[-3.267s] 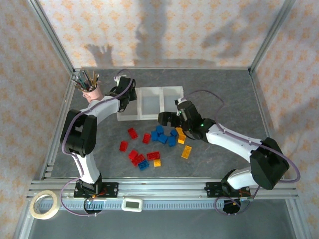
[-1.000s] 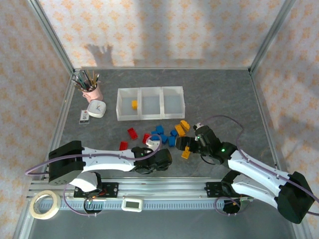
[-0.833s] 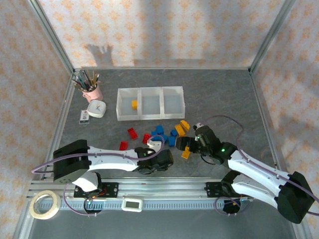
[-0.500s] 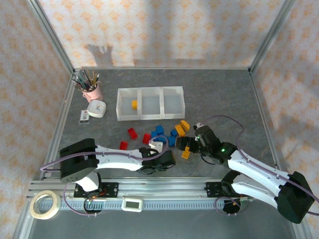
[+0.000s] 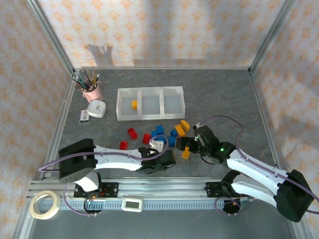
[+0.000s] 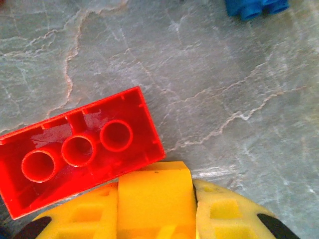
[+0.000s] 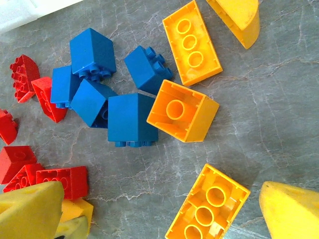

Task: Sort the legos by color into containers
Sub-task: Pick up the lego from the middle-left of the table, then place the lego in the container.

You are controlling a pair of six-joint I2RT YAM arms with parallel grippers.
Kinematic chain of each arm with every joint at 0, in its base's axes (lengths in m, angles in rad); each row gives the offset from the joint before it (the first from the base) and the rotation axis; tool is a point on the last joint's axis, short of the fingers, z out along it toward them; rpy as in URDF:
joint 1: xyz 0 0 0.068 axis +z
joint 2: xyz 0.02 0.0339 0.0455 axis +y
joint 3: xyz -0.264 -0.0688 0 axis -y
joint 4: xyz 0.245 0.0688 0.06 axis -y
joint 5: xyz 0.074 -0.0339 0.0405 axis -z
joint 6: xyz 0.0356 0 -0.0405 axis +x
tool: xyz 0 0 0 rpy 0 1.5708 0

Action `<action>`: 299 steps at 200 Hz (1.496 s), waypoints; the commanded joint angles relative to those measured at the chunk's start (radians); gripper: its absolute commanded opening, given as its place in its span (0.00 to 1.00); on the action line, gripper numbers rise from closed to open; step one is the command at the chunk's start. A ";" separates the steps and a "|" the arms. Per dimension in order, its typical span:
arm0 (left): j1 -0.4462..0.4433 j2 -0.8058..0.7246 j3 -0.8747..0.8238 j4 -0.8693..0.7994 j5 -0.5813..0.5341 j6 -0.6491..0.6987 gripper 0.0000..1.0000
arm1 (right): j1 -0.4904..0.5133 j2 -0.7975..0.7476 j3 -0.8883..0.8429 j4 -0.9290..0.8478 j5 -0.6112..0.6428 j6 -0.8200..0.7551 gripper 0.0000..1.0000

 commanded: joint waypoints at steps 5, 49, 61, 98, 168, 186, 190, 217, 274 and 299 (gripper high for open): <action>-0.002 -0.083 0.003 -0.007 -0.049 0.013 0.15 | 0.006 -0.001 0.044 0.003 0.025 -0.016 1.00; 0.035 -0.267 -0.021 -0.053 -0.143 0.046 0.14 | 0.006 0.000 0.094 0.011 0.008 -0.023 1.00; 0.072 -0.322 -0.032 -0.054 -0.146 0.070 0.14 | 0.006 0.010 0.109 0.032 -0.010 -0.033 1.00; 0.227 -0.473 -0.023 -0.054 -0.221 0.180 0.14 | 0.007 0.095 0.166 0.085 -0.035 -0.055 1.00; 0.654 -0.398 0.115 -0.004 -0.224 0.485 0.14 | 0.012 0.234 0.239 0.271 -0.089 -0.027 1.00; 0.732 -0.304 0.143 0.057 -0.182 0.545 0.15 | 0.013 0.276 0.254 0.294 -0.074 -0.021 1.00; 0.750 -0.280 0.149 0.071 -0.170 0.555 0.15 | 0.013 0.282 0.257 0.298 -0.070 -0.022 1.00; 0.846 -0.113 0.227 0.133 -0.120 0.593 0.15 | 0.013 0.315 0.290 0.295 -0.037 -0.037 1.00; 0.913 0.158 0.402 0.193 -0.109 0.658 0.18 | 0.013 0.365 0.324 0.286 -0.006 -0.049 1.00; 0.927 0.230 0.457 0.158 -0.132 0.672 0.26 | 0.013 0.372 0.337 0.276 -0.002 -0.055 1.00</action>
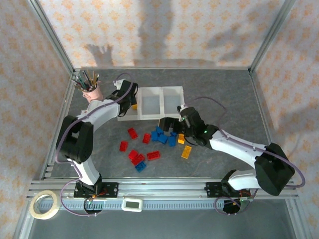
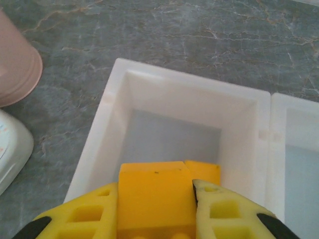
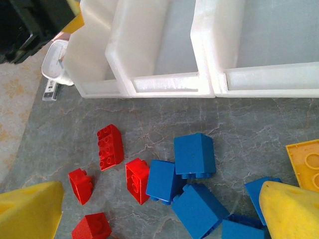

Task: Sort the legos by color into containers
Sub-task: Place the lego in the container.

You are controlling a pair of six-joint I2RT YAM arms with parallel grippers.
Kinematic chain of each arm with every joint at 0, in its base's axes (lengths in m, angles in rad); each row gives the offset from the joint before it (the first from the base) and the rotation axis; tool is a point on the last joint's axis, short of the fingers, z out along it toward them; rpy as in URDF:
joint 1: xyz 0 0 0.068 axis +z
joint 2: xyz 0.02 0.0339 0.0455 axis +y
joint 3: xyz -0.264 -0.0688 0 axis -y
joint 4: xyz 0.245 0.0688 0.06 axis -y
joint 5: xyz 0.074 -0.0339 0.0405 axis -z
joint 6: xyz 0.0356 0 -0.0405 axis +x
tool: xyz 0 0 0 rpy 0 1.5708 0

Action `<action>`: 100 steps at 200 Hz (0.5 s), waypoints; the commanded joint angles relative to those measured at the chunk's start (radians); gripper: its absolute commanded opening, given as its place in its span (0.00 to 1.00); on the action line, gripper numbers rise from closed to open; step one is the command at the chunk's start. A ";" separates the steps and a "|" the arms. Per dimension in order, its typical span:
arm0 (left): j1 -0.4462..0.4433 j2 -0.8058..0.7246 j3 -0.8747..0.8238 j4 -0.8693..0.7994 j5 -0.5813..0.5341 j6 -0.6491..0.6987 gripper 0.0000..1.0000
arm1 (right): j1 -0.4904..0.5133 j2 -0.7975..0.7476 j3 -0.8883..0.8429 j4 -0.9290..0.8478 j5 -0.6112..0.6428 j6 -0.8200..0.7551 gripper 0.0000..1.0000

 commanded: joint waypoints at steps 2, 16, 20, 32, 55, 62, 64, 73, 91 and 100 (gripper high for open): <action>0.021 0.048 0.061 -0.006 -0.025 0.045 0.27 | 0.006 0.005 0.042 0.006 0.037 -0.019 1.00; 0.024 0.057 0.062 -0.007 -0.038 0.052 0.37 | 0.006 0.005 0.048 0.000 0.044 -0.021 1.00; 0.023 0.057 0.061 -0.005 -0.041 0.055 0.38 | 0.006 0.004 0.049 0.000 0.045 -0.022 1.00; 0.024 0.057 0.060 -0.004 -0.043 0.058 0.43 | 0.006 0.005 0.053 -0.004 0.049 -0.024 1.00; 0.023 0.054 0.071 -0.007 -0.026 0.064 0.57 | 0.006 0.008 0.066 -0.020 0.059 -0.031 1.00; 0.024 0.051 0.077 -0.011 -0.024 0.065 0.60 | 0.006 0.005 0.069 -0.028 0.065 -0.033 1.00; 0.023 0.050 0.079 -0.014 -0.022 0.065 0.61 | 0.006 0.005 0.070 -0.031 0.066 -0.034 1.00; 0.023 0.047 0.091 -0.026 -0.014 0.063 0.62 | 0.005 0.001 0.074 -0.045 0.073 -0.039 1.00; 0.023 0.017 0.092 -0.038 0.036 0.058 0.64 | 0.004 -0.022 0.074 -0.071 0.098 -0.041 1.00; 0.022 -0.009 0.080 -0.035 0.070 0.053 0.64 | 0.003 -0.039 0.067 -0.080 0.107 -0.040 1.00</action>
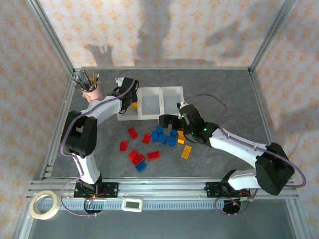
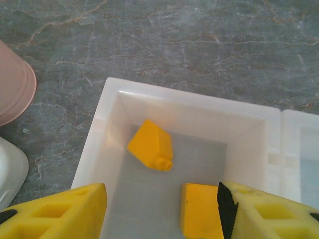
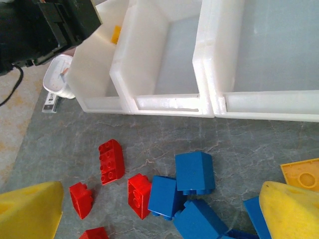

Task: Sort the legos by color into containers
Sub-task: Place the lego in the container, then pick up the lego from the center of the table.

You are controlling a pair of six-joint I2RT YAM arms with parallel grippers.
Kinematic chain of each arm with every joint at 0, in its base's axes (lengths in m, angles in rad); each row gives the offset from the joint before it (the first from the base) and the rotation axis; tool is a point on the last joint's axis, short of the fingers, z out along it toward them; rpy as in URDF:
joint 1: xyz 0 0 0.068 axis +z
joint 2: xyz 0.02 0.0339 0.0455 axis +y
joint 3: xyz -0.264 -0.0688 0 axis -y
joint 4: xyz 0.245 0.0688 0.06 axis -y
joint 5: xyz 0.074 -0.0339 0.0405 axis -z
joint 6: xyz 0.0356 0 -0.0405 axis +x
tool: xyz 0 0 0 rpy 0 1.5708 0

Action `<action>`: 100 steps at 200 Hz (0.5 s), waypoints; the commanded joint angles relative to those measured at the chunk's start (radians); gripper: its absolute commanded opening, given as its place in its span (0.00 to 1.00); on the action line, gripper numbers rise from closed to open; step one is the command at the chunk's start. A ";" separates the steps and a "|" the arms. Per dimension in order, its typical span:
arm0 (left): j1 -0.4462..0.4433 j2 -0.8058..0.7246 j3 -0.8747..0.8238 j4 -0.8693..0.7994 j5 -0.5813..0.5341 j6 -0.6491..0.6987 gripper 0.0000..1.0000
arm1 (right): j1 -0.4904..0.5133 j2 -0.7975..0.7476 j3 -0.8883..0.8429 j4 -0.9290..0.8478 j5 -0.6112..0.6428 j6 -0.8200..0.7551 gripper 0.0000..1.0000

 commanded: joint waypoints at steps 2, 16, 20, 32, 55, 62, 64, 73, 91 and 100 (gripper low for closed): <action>0.005 -0.071 0.015 -0.027 0.068 0.001 0.64 | 0.003 -0.045 0.019 -0.056 0.061 -0.020 1.00; -0.006 -0.119 -0.012 -0.020 0.122 -0.006 0.64 | -0.002 -0.072 0.005 -0.076 0.072 -0.016 1.00; -0.011 -0.134 -0.021 -0.019 0.135 -0.007 0.65 | -0.003 -0.081 0.001 -0.083 0.075 -0.014 1.00; -0.036 -0.177 -0.049 -0.016 0.155 -0.012 0.65 | -0.010 -0.105 -0.012 -0.114 0.090 -0.008 1.00; -0.109 -0.263 -0.117 -0.019 0.158 -0.031 0.65 | -0.028 -0.163 -0.049 -0.162 0.107 0.007 1.00; -0.133 -0.288 -0.143 -0.015 0.165 -0.043 0.65 | -0.035 -0.183 -0.062 -0.176 0.108 0.013 1.00; -0.141 -0.296 -0.150 -0.014 0.167 -0.046 0.65 | -0.036 -0.189 -0.065 -0.180 0.109 0.015 1.00; -0.175 -0.326 -0.179 -0.011 0.177 -0.061 0.65 | -0.046 -0.216 -0.084 -0.196 0.112 0.026 1.00; -0.235 -0.383 -0.221 -0.027 0.197 -0.083 0.65 | -0.066 -0.272 -0.112 -0.247 0.123 0.058 1.00; -0.270 -0.411 -0.242 -0.037 0.188 -0.115 0.65 | -0.070 -0.299 -0.123 -0.273 0.124 0.070 1.00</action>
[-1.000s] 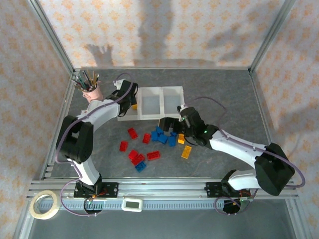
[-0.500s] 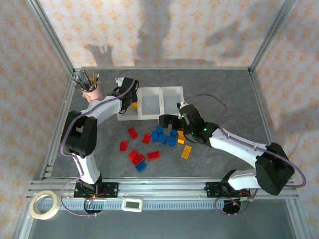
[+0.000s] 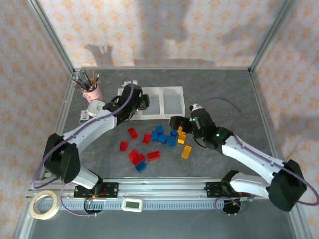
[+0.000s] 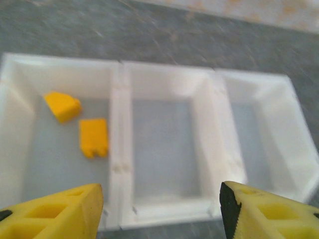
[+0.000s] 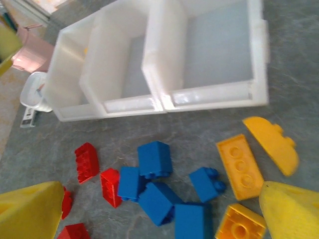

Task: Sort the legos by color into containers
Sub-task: Pick up the lego from the center of the table.

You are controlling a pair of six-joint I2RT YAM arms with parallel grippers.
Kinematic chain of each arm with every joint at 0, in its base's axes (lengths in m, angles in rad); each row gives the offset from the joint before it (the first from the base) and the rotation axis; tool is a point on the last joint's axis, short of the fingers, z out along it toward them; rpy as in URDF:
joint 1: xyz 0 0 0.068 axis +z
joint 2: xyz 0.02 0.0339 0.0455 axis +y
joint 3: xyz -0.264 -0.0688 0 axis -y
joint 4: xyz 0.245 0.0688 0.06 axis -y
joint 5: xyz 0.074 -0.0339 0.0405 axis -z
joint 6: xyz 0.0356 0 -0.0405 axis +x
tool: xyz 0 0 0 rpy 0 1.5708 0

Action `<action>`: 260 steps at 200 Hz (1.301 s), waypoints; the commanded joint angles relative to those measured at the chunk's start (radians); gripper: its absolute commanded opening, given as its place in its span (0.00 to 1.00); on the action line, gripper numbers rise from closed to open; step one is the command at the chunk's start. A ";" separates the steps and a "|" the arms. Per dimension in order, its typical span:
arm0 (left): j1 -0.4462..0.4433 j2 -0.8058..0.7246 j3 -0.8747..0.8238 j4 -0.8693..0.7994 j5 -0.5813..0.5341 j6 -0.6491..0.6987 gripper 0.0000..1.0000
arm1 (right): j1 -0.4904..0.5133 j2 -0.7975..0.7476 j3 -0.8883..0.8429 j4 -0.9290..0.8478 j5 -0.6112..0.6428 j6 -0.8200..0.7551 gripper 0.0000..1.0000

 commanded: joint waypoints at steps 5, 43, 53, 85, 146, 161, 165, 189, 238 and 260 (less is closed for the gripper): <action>-0.082 -0.075 -0.075 -0.022 0.024 -0.086 0.65 | -0.019 -0.083 -0.043 -0.117 0.044 0.050 1.00; -0.264 -0.096 -0.123 -0.001 0.046 -0.213 0.65 | -0.054 -0.193 -0.104 -0.215 0.076 0.090 1.00; -0.312 -0.086 -0.122 -0.003 0.028 -0.251 0.65 | -0.062 -0.216 -0.119 -0.233 0.075 0.095 1.00; -0.440 -0.016 -0.080 -0.004 -0.033 -0.340 0.67 | -0.074 -0.265 -0.164 -0.270 0.074 0.130 1.00; -0.549 0.187 0.053 0.016 -0.056 -0.403 0.69 | -0.100 -0.296 -0.214 -0.290 0.099 0.168 1.00; -0.563 0.242 0.095 0.014 -0.062 -0.401 0.69 | -0.125 -0.295 -0.211 -0.288 0.091 0.175 1.00; -0.565 0.257 0.105 0.010 -0.062 -0.400 0.69 | -0.135 -0.294 -0.213 -0.288 0.088 0.177 1.00; -0.568 0.342 0.171 -0.020 -0.065 -0.391 0.69 | -0.202 -0.298 -0.220 -0.286 0.072 0.175 1.00; -0.571 0.471 0.257 -0.107 -0.109 -0.375 0.69 | -0.270 -0.300 -0.235 -0.259 0.035 0.156 1.00; -0.571 0.507 0.278 -0.135 -0.127 -0.372 0.68 | -0.277 -0.298 -0.237 -0.257 0.035 0.157 1.00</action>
